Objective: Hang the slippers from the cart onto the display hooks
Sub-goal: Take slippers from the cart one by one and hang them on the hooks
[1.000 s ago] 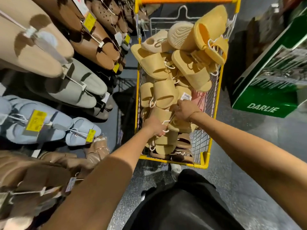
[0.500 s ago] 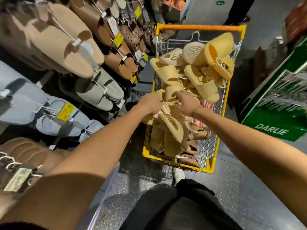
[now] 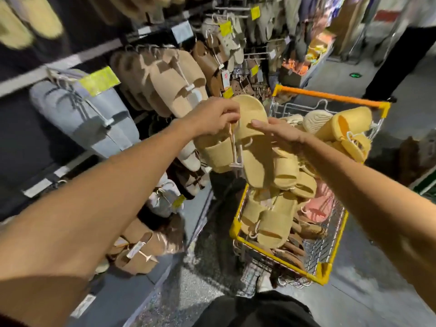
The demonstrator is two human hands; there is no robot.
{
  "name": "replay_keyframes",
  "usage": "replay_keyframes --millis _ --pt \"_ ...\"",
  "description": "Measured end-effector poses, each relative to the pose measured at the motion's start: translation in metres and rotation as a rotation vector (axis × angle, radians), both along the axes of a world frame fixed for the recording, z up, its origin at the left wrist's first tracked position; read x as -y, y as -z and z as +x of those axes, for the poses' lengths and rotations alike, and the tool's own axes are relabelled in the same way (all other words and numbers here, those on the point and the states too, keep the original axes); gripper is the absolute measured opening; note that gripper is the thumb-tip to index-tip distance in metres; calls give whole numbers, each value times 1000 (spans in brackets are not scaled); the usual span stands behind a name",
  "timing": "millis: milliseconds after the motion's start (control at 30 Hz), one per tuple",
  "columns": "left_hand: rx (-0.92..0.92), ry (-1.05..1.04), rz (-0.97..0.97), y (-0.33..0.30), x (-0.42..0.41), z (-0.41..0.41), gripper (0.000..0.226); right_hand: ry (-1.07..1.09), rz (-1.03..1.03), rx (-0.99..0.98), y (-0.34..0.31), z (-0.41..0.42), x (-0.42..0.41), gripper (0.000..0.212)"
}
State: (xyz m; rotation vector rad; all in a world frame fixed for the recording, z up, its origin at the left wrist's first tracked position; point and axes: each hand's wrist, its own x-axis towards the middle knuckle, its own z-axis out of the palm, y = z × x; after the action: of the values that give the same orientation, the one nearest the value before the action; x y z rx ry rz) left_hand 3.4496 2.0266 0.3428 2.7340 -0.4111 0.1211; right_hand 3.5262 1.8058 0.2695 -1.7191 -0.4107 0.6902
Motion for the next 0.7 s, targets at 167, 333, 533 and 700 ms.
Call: replay_keyframes --millis 167,333,533,700 --pt "189 -164 -119 -36 -24 -18 18 -8 146 -95 -35 -23 -41 47" --pt "240 -376 -325 -64 -68 -44 23 -67 240 -3 -57 -45 -71 43" --pt "250 -446 -364 -97 -102 -76 21 -164 356 63 -72 -72 -98 43" --pt "276 -490 -354 -110 -122 -98 19 15 376 152 -77 -87 -129 42"
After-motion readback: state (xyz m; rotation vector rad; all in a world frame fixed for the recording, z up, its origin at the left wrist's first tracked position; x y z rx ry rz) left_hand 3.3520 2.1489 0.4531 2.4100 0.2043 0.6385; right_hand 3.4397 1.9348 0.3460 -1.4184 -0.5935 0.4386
